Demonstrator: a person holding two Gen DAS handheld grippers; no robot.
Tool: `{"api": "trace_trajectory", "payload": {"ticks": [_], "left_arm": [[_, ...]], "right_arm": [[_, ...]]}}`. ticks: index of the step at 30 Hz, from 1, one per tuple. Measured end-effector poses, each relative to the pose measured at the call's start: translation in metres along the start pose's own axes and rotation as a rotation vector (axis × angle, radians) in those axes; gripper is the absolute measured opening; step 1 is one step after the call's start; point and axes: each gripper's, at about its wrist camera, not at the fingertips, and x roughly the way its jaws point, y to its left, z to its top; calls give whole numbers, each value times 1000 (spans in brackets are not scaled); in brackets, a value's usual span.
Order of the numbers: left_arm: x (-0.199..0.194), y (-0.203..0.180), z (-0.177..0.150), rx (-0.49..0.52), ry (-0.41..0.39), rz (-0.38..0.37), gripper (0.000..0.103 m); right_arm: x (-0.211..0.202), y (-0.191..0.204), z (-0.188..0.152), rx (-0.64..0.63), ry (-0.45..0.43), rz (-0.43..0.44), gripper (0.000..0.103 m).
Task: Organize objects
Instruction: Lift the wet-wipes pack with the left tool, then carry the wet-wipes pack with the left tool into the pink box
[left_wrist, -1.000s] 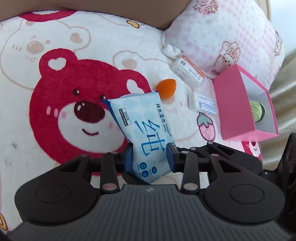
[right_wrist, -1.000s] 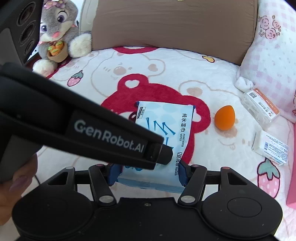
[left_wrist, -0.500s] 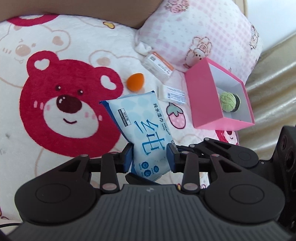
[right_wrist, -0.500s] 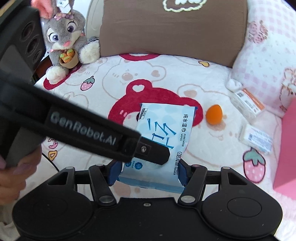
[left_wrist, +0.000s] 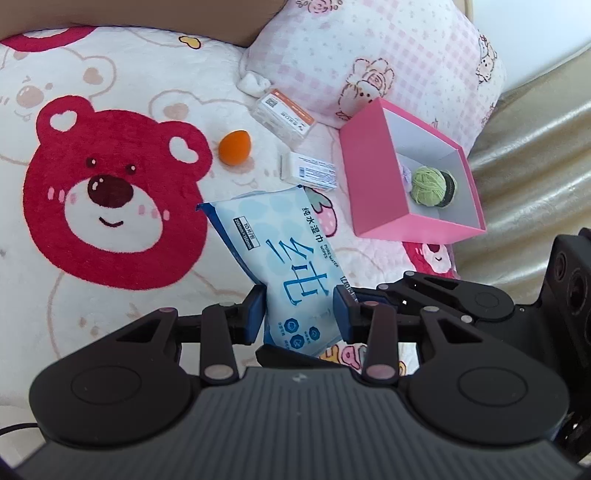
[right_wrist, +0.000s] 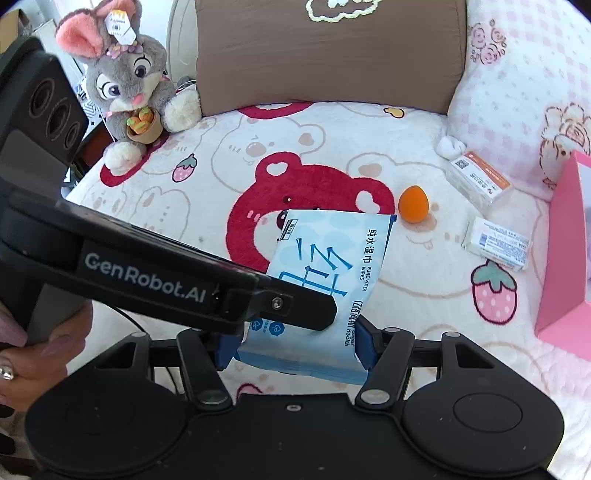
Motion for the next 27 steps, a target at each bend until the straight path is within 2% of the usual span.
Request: {"api": "trace_trajectory", "payload": {"ticks": [15,27], "left_arm": [[-3,-49,-1,79,36,10,40],[7,-96,4,161,41,-7,41]], "right_arm": [[-37,-14,-6,56,28,-2,67],[-72,-35,-19,94,-41,-58,67]]}}
